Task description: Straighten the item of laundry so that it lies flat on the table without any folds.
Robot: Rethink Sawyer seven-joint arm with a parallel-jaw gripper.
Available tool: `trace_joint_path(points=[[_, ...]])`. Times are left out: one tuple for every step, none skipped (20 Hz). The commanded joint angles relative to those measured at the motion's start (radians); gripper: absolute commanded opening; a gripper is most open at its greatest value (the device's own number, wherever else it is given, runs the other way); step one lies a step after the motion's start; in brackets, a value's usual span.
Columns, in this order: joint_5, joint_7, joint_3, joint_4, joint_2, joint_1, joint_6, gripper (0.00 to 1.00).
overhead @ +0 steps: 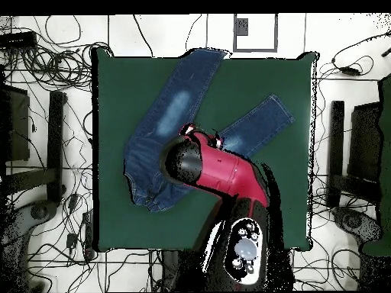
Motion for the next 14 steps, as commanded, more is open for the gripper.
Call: trace_joint_path(points=[[-0.088,-0.016,0.186,-0.082,0.0,-0.048,-0.054,1.0],[-0.097,-0.016,0.189,-0.091,-0.001,-0.053,-0.048,1.0],[-0.104,-0.014,0.195,-0.096,-0.001,-0.059,-0.046,1.0],[-0.112,-0.01,0.203,-0.098,-0.005,-0.066,-0.059,1.0],[-0.119,-0.005,0.211,-0.102,-0.01,-0.073,-0.073,1.0],[-0.126,0.002,0.213,-0.106,-0.012,-0.075,-0.086,1.0],[-0.137,0.005,0.216,-0.111,-0.014,-0.078,-0.101,1.0],[-0.148,0.008,0.219,-0.116,-0.016,-0.08,-0.116,1.0],[-0.157,0.006,0.22,-0.124,-0.017,-0.08,-0.117,1.0],[-0.168,0.01,0.222,-0.131,-0.018,-0.08,-0.13,1.0],[-0.179,0.013,0.227,-0.133,-0.021,-0.081,-0.135,1.0],[-0.184,0.016,0.228,-0.139,-0.02,-0.081,-0.131,1.0],[-0.191,0.019,0.23,-0.138,-0.024,-0.082,-0.136,1.0],[-0.199,0.013,0.235,-0.143,-0.023,-0.084,-0.126,1.0]])
